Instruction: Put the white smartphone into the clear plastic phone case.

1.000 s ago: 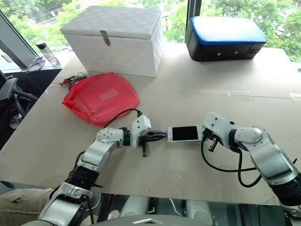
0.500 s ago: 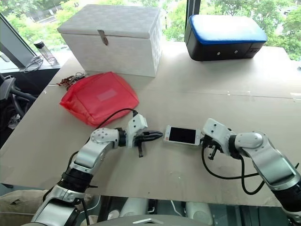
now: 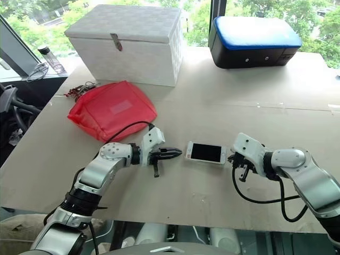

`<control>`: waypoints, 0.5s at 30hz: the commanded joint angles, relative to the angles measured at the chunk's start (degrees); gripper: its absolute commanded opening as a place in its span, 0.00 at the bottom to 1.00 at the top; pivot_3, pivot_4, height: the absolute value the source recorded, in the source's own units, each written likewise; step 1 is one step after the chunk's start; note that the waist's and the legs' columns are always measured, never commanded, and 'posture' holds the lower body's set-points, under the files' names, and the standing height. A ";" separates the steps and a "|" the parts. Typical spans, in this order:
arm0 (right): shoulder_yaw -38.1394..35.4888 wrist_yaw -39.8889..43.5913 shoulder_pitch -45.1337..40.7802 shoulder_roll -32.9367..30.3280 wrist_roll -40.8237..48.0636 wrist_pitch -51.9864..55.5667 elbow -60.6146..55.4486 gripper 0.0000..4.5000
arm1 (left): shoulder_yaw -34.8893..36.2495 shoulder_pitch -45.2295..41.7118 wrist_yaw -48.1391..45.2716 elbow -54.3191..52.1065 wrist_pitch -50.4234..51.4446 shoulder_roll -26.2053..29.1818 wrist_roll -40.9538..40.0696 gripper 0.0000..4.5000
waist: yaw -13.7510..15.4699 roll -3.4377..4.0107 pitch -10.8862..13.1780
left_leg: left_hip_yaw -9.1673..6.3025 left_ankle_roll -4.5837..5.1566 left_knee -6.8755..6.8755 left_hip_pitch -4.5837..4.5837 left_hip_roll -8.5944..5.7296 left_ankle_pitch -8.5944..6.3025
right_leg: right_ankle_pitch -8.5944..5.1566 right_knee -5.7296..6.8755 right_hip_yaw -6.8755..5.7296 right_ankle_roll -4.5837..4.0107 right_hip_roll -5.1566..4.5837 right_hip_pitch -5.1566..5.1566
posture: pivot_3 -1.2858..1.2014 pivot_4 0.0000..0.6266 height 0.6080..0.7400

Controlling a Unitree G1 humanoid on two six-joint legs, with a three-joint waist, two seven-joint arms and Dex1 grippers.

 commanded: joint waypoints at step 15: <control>-0.74 0.01 -1.52 -0.21 4.71 2.45 -4.16 0.00 | -0.19 -0.14 -0.44 -1.55 -1.81 -0.26 -0.48 0.01 | 0.17 0.00 0.00 | -0.01 0.00 0.00 -0.01 -0.01 0.00 | -0.01 0.00 0.00 0.01 0.01 0.00 | 0.52 0.24 1.00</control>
